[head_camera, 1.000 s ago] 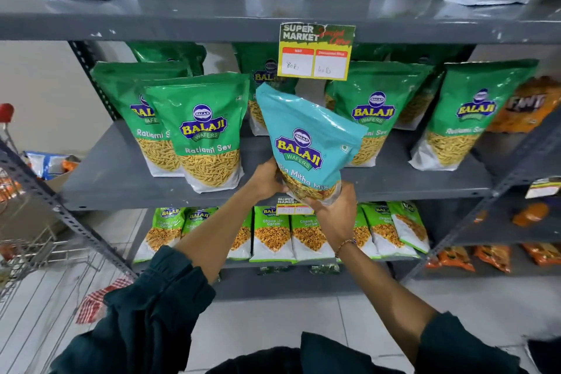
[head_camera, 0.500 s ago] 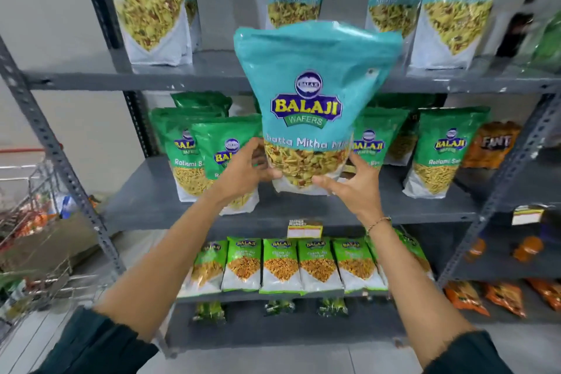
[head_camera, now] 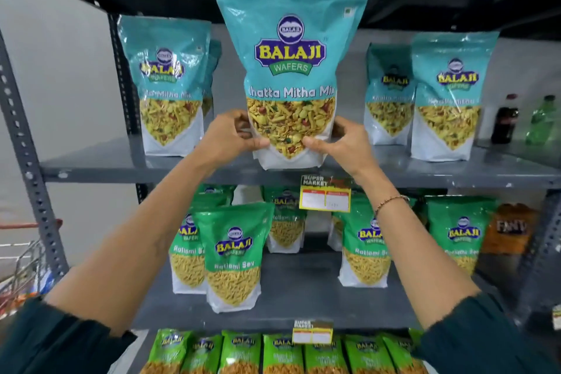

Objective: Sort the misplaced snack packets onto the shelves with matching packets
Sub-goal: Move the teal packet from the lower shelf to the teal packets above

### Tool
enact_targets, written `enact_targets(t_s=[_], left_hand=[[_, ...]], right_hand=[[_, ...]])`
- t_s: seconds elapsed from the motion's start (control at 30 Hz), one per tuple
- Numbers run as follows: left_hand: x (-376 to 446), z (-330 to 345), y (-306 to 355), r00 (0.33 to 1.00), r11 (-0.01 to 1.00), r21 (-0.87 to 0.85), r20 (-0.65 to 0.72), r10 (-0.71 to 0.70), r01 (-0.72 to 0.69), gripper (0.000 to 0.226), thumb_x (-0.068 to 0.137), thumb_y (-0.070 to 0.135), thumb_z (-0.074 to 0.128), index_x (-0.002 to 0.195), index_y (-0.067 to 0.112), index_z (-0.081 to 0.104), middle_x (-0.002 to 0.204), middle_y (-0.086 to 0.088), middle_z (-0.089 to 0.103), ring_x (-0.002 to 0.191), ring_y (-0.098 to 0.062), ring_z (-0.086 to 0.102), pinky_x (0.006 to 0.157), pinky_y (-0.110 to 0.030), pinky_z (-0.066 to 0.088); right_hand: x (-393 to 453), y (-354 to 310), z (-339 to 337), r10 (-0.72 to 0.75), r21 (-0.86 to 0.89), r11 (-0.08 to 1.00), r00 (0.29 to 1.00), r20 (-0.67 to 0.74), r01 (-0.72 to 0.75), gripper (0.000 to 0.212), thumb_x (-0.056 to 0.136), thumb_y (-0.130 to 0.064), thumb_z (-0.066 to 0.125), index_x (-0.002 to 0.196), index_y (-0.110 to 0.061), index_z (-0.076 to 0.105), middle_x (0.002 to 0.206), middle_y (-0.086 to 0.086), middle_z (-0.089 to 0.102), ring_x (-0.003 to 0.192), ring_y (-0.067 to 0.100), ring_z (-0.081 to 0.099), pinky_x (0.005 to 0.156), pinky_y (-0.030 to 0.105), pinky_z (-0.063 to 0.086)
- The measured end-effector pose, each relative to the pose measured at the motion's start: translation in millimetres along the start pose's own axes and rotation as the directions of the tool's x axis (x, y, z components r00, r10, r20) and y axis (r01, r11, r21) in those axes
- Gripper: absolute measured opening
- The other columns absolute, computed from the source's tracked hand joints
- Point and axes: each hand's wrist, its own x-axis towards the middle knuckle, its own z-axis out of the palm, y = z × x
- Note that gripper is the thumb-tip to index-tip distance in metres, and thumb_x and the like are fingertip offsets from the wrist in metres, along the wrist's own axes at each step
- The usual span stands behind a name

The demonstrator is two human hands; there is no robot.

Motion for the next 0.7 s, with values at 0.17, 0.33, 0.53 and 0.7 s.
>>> enact_targets(t_s=[0.17,0.33,0.53,0.7], left_hand=[[54,14,-18,1.0,0.993,0.113,-0.028,-0.011,0.014,0.041,0.066,0.019,0.082,0.1,0.013,0.06,0.092,0.003,0.067,0.082,-0.006,0.061,0.077,-0.018,0.047],[93,32,-43,0.999,0.981,0.189,-0.019,-0.044,0.046,0.037,0.069,0.022,0.08,0.099,0.017,0.059,0.101,-0.001,0.067,0.095,-0.017,0.062,0.091,-0.032,0.049],[122,50,-61,0.995,0.983,0.156,0.004,-0.095,0.094,0.035,0.07,0.017,0.078,0.101,0.011,0.062,0.104,-0.006,0.07,0.098,-0.022,0.065,0.095,-0.04,0.05],[130,60,-70,0.989,0.981,0.136,0.037,-0.143,0.137,0.038,0.071,0.02,0.078,0.103,0.012,0.06,0.11,-0.008,0.069,0.104,-0.024,0.063,0.099,-0.043,0.048]], right_hand=[[52,42,3,0.12,0.051,0.991,0.992,0.049,-0.122,0.039,0.062,-0.021,0.085,0.096,-0.02,0.067,0.088,-0.015,0.07,0.081,-0.004,0.065,0.064,0.009,0.05],[81,80,5,0.21,0.066,0.975,0.976,0.063,-0.214,0.042,0.062,-0.016,0.085,0.1,-0.015,0.066,0.087,-0.011,0.069,0.079,-0.005,0.063,0.057,0.005,0.048],[104,101,-4,0.256,0.014,0.966,0.961,0.105,-0.259,0.029,0.064,-0.016,0.084,0.086,-0.022,0.066,0.087,-0.009,0.07,0.084,0.006,0.065,0.06,0.011,0.051],[111,112,-9,0.311,-0.007,0.95,0.94,0.143,-0.313,0.031,0.062,-0.018,0.085,0.085,-0.024,0.065,0.087,-0.01,0.07,0.084,0.005,0.065,0.059,0.013,0.05]])
